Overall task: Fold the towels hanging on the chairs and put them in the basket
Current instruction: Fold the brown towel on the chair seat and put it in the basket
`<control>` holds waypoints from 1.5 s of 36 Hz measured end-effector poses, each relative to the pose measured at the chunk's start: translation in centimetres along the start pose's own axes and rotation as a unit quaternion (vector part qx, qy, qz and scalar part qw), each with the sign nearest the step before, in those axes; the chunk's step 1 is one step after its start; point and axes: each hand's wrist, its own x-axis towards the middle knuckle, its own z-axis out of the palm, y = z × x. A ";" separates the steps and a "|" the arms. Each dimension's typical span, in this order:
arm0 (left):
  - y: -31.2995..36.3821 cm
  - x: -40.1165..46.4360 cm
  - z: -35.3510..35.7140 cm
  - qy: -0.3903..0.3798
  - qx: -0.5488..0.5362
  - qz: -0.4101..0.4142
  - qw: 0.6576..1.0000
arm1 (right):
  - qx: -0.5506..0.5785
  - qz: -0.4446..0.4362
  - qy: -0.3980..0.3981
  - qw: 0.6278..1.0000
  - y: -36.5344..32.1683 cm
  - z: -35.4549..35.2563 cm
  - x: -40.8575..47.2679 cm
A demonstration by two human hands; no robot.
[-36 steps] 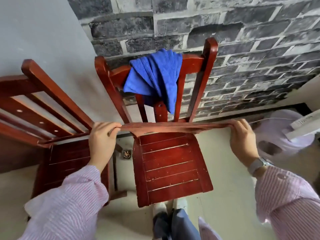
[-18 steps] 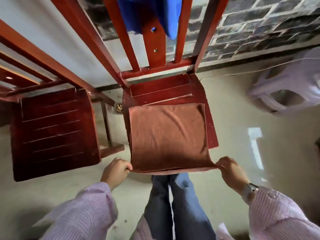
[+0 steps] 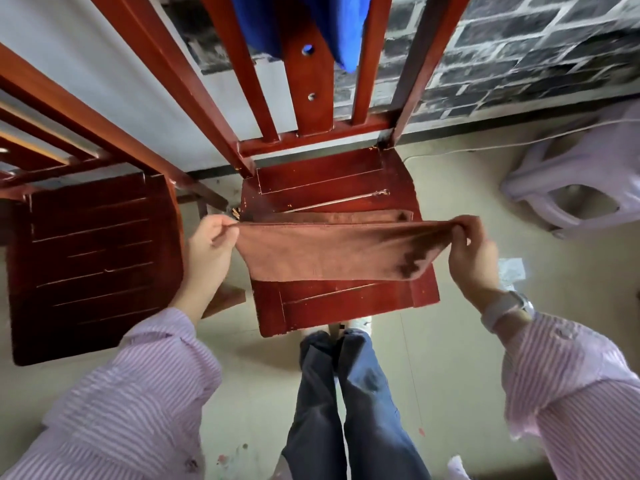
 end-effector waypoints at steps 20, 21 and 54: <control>12.2 3.7 -2.7 0.088 -0.289 0.069 0.951 | 0.235 -0.076 0.097 0.964 -11.0 -3.3 6.3; 12.9 3.9 -3.0 0.087 -0.305 0.074 0.945 | 0.244 -0.081 0.102 0.961 -11.6 -3.6 6.7; -6.1 -4.9 -2.5 -0.262 0.170 -0.015 0.950 | -0.080 0.016 -0.193 0.978 5.8 -1.2 -5.0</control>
